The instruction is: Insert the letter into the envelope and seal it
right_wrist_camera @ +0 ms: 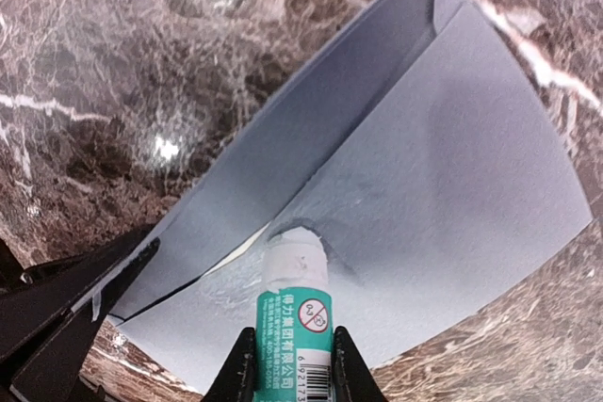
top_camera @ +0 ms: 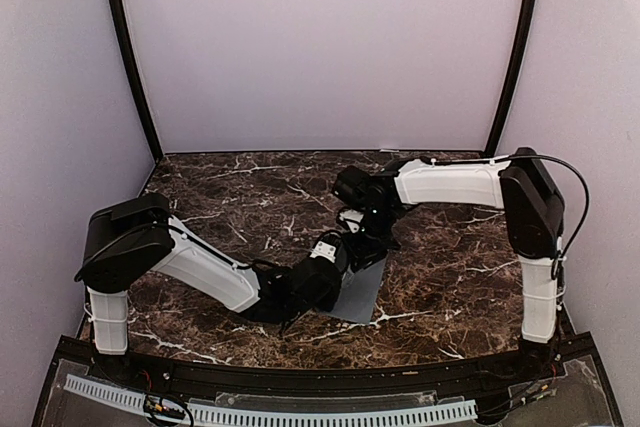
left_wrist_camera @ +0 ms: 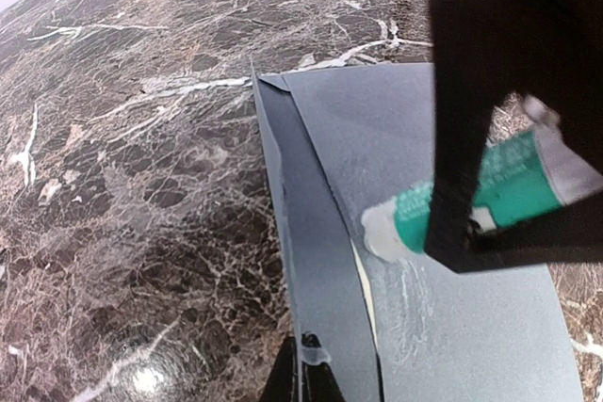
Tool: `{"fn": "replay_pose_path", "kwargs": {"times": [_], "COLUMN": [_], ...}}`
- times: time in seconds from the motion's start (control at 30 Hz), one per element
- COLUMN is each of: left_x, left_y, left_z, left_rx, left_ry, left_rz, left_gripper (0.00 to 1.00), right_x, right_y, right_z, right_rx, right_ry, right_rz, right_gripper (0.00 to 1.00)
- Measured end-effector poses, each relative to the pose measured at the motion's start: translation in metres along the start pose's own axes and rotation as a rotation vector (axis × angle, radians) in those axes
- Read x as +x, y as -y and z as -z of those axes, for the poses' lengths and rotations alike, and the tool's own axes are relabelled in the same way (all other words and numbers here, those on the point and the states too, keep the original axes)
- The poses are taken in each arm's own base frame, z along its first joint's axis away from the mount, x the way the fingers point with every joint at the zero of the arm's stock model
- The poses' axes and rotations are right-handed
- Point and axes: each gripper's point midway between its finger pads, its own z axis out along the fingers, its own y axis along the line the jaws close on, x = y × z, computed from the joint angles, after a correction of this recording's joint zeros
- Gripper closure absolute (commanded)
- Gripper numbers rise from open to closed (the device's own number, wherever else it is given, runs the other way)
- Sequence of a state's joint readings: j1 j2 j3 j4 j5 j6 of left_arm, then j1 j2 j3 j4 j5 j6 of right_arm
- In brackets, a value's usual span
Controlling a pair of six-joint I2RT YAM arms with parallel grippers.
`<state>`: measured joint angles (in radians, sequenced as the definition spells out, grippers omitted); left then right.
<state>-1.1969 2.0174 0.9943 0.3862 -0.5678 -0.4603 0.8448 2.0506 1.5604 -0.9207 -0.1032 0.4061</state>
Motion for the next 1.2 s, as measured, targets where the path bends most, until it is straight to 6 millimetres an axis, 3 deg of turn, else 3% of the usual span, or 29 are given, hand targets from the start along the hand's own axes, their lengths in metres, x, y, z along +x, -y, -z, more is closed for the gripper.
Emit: {"fn": "replay_pose_path", "kwargs": {"times": [0.13,0.5,1.03,1.2], "left_x": [0.000,0.000,0.004,0.003], "left_y": [0.000,-0.001,-0.002,-0.002], "left_z": [0.000,0.000,0.004,0.004], "left_rx": [0.002,-0.005,-0.040,-0.039], "left_ry": [0.000,0.000,0.003,0.003], "left_rz": [-0.007,-0.009,-0.007,-0.008], "left_gripper": [1.00,1.00,1.00,1.00], "right_x": [-0.012,-0.010,0.020,0.033], "right_y": [0.006,0.001,-0.010,-0.026], "right_z": [0.000,0.001,0.003,0.001], "right_rx": [0.019,0.017,0.037,-0.014], "right_ry": [0.018,0.022,-0.005,-0.029], "right_rz": [0.005,0.023,-0.023,-0.003], "right_gripper": [1.00,1.00,1.00,1.00]}}
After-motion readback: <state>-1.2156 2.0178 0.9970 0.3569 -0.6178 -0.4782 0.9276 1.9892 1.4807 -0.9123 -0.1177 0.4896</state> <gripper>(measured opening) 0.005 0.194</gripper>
